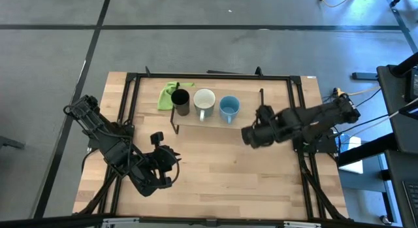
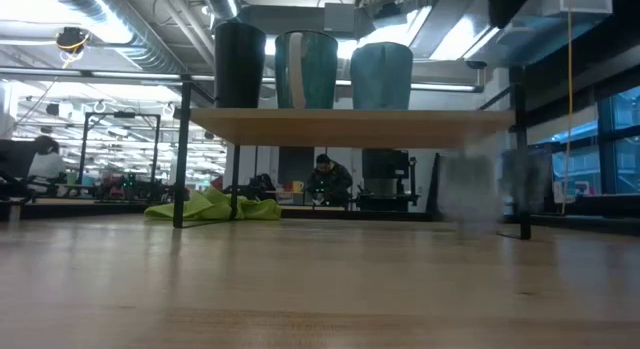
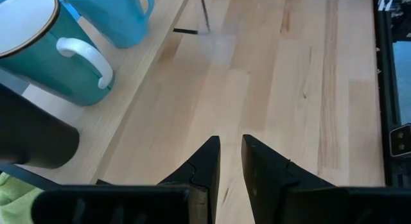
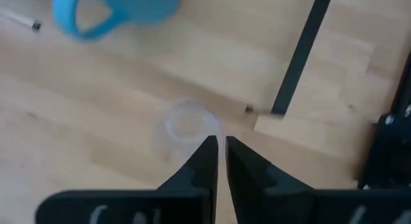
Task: Stack small to large cups/mugs on shelf
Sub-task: Put the transparent mug on the shelf
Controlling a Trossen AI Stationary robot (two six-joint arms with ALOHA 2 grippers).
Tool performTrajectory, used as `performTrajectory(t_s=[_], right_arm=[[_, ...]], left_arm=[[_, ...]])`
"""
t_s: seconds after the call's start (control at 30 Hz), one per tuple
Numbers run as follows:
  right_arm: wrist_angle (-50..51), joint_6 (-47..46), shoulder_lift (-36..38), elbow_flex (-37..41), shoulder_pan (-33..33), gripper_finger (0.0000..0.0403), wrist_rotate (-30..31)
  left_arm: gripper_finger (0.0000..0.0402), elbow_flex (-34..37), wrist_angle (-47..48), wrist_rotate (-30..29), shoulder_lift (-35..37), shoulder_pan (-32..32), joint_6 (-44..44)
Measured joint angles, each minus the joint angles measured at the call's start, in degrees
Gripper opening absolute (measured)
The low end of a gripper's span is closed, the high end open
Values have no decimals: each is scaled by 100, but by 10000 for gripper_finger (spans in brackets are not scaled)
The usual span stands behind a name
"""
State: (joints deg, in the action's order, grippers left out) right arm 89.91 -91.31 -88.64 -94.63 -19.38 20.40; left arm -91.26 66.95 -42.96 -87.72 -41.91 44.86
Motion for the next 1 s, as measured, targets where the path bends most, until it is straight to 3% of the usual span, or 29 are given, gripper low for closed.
performTrajectory(t_s=[0.23,0.37,0.6,0.8,1.0], right_arm=[[-57,336,162,0,363,23,-159],[-52,305,147,0,197,5,-228],[-252,33,142,63,-160,11,-116],[-1848,-16,142,812,-588,19,-116],[-3863,-582,140,1968,-1101,76,-577]], left_arm=[[59,1,-30,-1,0,-78,152],[59,0,-25,-31,0,-192,269],[59,0,-24,-406,0,-310,398],[59,12,-75,-21,-1,-267,511],[59,598,-683,269,0,-245,588]])
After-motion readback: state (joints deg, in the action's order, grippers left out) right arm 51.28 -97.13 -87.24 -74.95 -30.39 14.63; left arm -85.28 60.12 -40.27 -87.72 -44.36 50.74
